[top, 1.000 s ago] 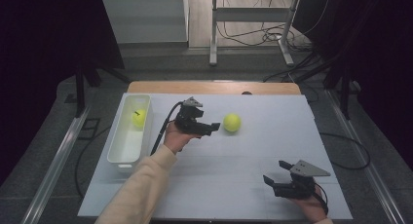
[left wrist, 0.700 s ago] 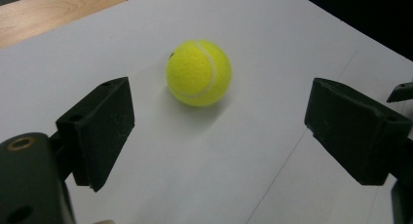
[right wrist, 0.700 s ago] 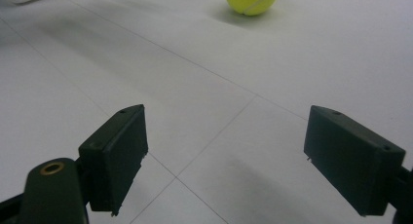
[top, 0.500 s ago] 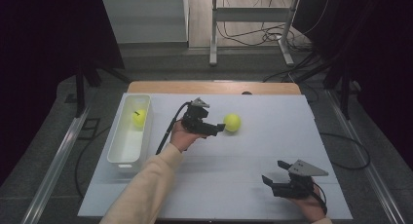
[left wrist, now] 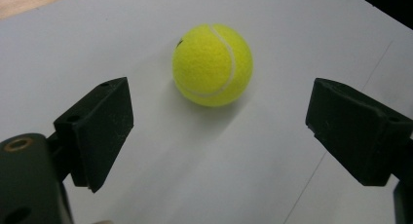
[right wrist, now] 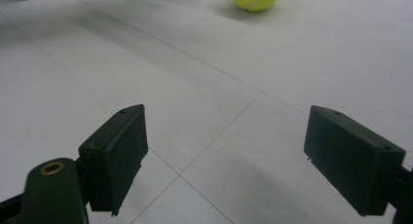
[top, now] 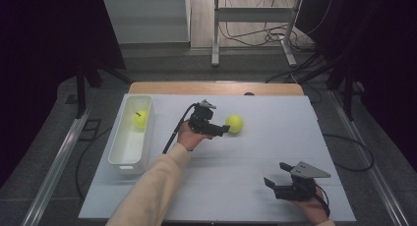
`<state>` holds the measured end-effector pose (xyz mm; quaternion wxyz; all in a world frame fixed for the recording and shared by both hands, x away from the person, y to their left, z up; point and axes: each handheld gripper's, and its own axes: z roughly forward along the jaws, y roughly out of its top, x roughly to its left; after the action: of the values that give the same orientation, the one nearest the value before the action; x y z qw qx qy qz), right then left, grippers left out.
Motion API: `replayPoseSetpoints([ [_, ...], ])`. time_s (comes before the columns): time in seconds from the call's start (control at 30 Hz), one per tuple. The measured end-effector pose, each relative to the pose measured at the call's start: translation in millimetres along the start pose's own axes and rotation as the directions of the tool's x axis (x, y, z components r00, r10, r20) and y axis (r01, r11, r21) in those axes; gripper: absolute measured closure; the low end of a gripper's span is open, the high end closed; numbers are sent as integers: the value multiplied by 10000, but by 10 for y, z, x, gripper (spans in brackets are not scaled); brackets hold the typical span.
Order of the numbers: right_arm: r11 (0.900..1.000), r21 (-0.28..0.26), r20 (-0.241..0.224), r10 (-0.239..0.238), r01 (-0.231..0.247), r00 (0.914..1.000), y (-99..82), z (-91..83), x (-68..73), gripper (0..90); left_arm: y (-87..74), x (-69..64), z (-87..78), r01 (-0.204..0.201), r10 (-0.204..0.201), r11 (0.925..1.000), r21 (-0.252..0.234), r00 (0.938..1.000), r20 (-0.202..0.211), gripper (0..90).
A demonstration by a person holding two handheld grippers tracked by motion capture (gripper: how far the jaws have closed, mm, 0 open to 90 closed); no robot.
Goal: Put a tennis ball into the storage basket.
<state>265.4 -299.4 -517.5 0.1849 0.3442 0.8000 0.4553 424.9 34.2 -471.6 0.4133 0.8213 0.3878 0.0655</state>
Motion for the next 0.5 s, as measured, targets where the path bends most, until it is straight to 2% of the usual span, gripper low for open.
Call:
replayPoseSetpoints([
  [0.1, 10000, -44, -10, 47, -47, 10000, 3, -3, -7, 164, 13, -13, 54, -1, 1, 10000, 33, 10000, -8, 108],
  [0.2, 10000, -62, -11, 53, -53, 10000, 7, -3, -7, 164, 23, -7, 99, -46, 46, 10000, 37, 9998, 195, 105],
  [0.23, 10000, -44, -12, 36, -36, 10000, 6, -1, -7, 164, 31, 5, 122, 135, -134, 9999, -45, 9995, 283, 105],
  [0.5, 10000, -44, -16, 24, -24, 10000, 5, -2, -10, 164, 46, 47, 211, 223, -224, 9997, 57, 9997, 125, 106],
])
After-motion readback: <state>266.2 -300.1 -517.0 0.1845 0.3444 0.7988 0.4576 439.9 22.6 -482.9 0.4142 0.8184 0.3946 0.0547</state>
